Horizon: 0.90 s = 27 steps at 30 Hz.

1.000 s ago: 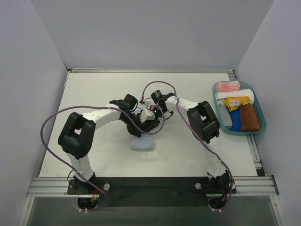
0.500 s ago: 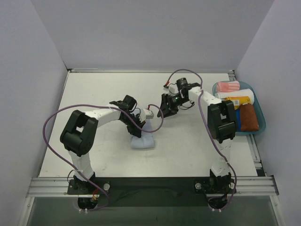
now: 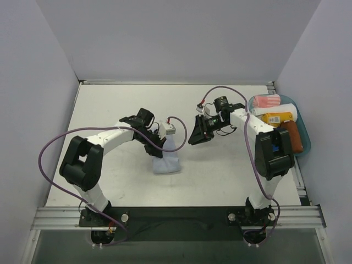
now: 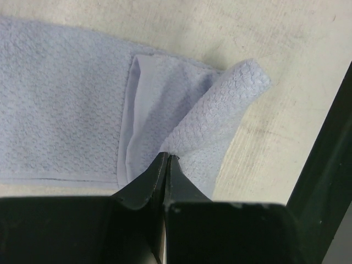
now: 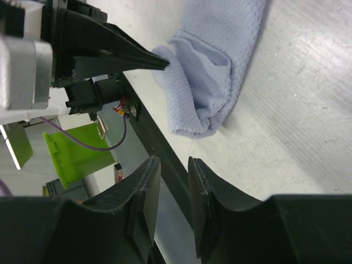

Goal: Roll the towels
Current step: Fold the towel

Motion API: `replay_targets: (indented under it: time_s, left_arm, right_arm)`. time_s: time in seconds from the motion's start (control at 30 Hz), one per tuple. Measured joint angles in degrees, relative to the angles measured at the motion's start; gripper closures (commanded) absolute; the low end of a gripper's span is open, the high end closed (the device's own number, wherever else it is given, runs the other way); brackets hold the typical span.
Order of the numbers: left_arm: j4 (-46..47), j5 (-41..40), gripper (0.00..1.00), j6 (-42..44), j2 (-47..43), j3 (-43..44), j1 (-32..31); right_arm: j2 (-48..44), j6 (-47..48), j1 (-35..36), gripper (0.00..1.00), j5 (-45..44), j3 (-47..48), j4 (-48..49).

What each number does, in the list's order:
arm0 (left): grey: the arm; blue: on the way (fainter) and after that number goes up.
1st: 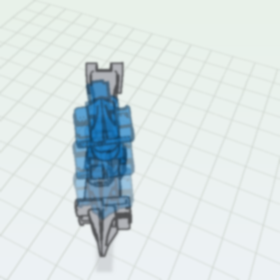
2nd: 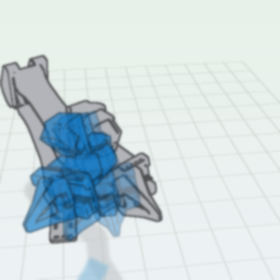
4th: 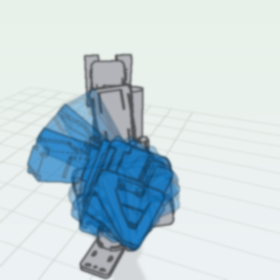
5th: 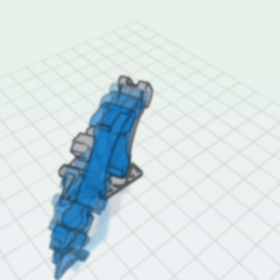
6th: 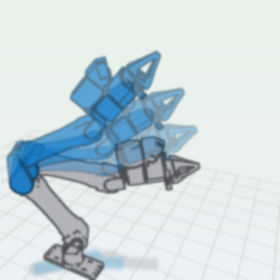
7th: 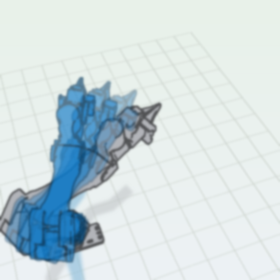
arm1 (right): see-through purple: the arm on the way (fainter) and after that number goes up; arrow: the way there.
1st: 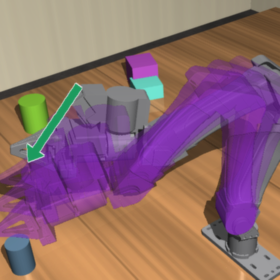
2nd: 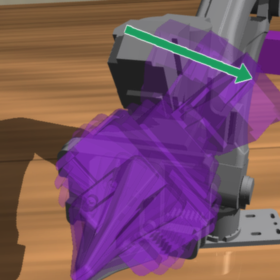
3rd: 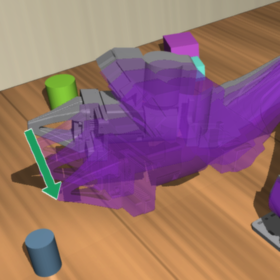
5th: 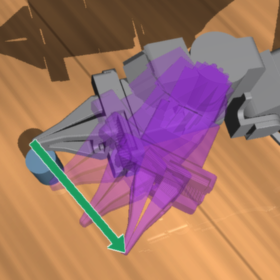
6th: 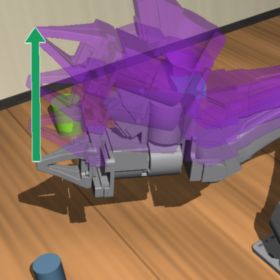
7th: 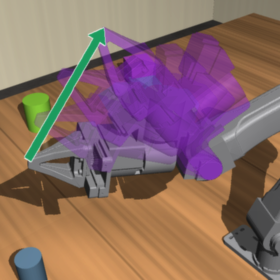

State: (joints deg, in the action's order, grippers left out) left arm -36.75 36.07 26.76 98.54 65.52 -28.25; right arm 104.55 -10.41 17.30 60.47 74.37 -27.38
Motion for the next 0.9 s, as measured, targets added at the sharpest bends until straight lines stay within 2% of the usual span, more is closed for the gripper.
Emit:
replay_targets:
  time_s: [0.17,0.3,0.53,0.7,0.9]
  left_arm:
    - [-0.81,0.24,1.00,-1.44,0.33,-1.86,2.69]
    - [-0.85,0.85,1.00,-2.73,4.02,-1.84,4.94]
    - [-1.49,4.76,1.00,-5.62,9.99,0.35,6.71]
    - [-1.57,6.10,1.00,-6.08,10.69,0.55,7.32]
    - [-1.57,6.67,1.00,-6.25,10.99,0.63,7.48]
  right_arm:
    - [-0.02,-1.84,0.02,0.75,2.71,-1.14,1.57]
    - [-0.02,-3.56,0.90,0.75,4.98,-2.32,3.98]
    - [0.00,-9.68,6.03,0.71,7.91,-8.92,10.93]
    - [0.35,-18.32,10.05,0.73,9.05,-11.80,18.53]
    - [2.58,-32.74,13.81,0.81,10.64,-13.20,34.10]
